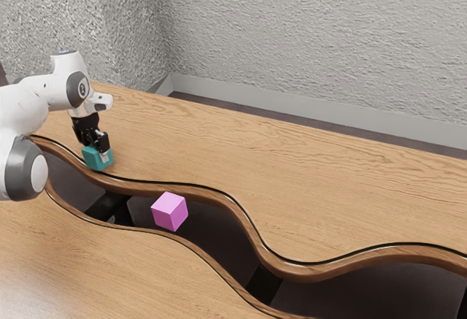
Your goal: Pick up the blue block with one arm, and put the blue block on the pink block with one arm
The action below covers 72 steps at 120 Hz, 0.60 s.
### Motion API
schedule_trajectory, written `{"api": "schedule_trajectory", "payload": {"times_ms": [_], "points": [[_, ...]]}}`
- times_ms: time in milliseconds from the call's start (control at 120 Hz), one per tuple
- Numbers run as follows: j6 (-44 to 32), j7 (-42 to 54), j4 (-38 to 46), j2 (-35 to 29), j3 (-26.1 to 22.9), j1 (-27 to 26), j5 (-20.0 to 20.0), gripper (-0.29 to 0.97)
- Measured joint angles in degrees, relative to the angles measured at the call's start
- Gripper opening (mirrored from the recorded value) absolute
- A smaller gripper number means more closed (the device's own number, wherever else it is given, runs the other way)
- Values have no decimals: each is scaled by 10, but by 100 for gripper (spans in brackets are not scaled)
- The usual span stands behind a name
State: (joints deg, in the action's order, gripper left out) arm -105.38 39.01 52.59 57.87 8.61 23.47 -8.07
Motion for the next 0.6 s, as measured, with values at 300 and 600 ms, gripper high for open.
{"api": "schedule_trajectory", "payload": {"times_ms": [300,600], "points": [[7,-6,153,-140,-12,-13,6,35],[-97,-67,443,-331,-140,-60,21,33]]}}
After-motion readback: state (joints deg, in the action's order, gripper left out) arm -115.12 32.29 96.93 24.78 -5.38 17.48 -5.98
